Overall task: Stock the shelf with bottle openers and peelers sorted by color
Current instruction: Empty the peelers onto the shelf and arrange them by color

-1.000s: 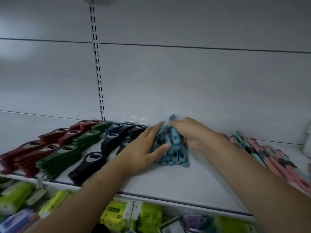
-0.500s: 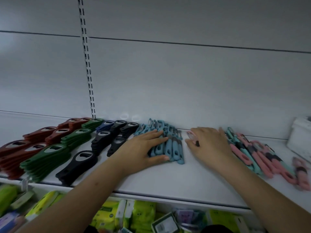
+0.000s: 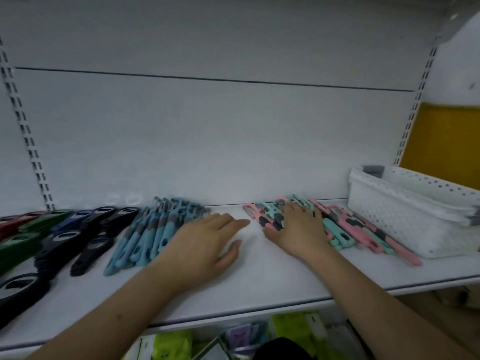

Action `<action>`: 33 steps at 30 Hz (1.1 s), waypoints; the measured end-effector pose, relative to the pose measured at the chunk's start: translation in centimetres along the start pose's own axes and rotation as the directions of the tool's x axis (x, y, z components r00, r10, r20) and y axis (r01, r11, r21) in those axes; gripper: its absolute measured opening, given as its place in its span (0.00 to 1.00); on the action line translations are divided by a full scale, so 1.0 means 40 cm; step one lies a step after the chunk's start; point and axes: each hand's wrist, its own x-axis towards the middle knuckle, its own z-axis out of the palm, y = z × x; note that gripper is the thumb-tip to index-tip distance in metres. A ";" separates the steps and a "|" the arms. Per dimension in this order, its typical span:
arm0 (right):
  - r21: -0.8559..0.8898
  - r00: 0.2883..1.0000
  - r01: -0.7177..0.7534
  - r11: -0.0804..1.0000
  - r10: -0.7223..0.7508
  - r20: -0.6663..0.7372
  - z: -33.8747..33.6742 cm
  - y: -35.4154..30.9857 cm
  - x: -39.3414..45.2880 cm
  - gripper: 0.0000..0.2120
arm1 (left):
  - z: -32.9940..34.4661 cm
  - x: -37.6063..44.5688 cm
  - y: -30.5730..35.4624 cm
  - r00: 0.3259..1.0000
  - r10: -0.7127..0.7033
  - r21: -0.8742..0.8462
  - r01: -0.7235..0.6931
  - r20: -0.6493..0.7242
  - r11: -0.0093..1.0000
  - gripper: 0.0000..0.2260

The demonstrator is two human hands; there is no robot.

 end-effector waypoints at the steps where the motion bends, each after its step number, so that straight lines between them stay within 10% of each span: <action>1: 0.032 0.999 -0.013 0.999 0.014 -0.048 0.002 0.010 0.003 0.39 | 0.025 0.028 0.023 0.998 0.003 0.009 -0.004 0.063 1.000 0.20; 7: 0.291 1.000 -0.011 0.957 0.017 -0.015 -0.022 0.042 0.044 0.13 | 0.144 0.179 0.046 0.979 -0.026 -0.112 0.049 0.202 0.992 0.22; 13: 0.457 0.996 0.020 0.889 0.020 -0.082 -0.038 0.112 0.068 0.10 | 0.205 0.181 0.013 0.973 0.058 -0.311 0.016 0.225 0.950 0.28; 33: 0.548 0.976 0.030 0.836 0.094 -0.195 -0.034 0.133 0.041 0.06 | 0.202 0.173 0.077 0.985 0.041 -0.129 -0.019 0.166 0.991 0.21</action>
